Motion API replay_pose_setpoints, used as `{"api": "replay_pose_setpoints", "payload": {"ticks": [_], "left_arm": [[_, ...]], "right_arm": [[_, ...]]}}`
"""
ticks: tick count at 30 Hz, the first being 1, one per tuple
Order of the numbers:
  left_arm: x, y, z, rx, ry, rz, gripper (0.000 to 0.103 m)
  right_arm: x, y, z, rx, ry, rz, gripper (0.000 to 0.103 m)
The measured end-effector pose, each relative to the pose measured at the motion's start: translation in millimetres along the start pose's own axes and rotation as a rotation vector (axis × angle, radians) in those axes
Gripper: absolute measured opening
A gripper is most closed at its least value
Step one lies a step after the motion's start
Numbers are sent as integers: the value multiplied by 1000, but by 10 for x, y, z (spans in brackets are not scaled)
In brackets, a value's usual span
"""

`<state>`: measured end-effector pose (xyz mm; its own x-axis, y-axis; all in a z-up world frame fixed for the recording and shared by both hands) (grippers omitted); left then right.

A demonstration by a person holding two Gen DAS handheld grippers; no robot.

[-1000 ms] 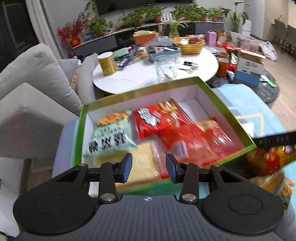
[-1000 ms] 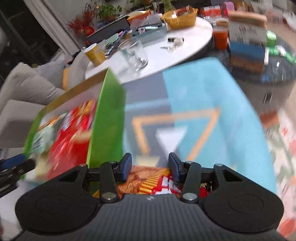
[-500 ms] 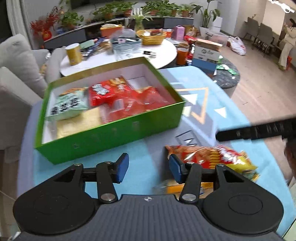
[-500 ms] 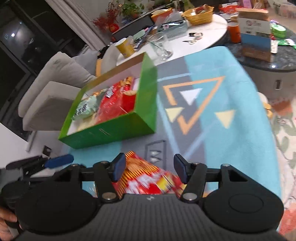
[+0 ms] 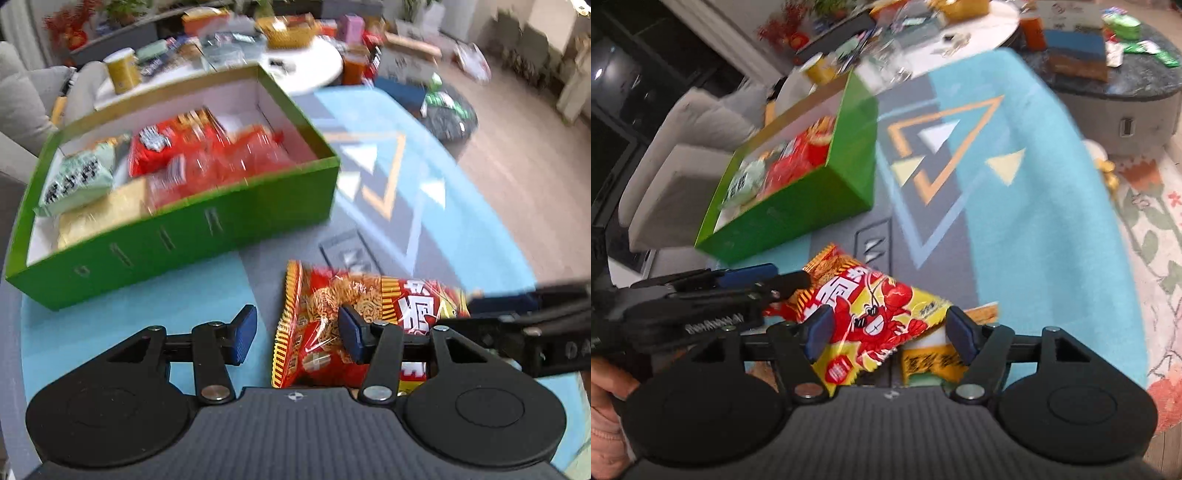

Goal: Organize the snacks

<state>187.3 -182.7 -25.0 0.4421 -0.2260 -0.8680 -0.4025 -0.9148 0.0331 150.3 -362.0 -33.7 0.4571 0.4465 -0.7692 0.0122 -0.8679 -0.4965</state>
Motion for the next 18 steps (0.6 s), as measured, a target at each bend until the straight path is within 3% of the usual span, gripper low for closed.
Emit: {"api": "replay_pose_setpoints", "payload": {"ticks": [10,15,18], "left_arm": [[-82,-109,61,-37,-52,37,47],[-71,-117,51,-48,-53,7,60],[-34,-162,48,-79,-45,16,62]], "right_arm": [[95,-200,14,-170,28,82,82],[156,-166,-81,-157,29,70,82],[177,-179,-113,-150,38,74,82]]}}
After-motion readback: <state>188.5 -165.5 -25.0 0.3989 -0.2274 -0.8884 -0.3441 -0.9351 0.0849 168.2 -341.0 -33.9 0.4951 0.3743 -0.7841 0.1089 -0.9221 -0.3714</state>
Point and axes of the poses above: each gripper's, at about its wrist camera, not at the fingertips, and x roughly the way its jaws point, y to its right, z to its underside, the point moved 1 cm from there along x, roughly the way its jaws point, and after that the axes turned 1 degree about -y, right-handed, at the moved point
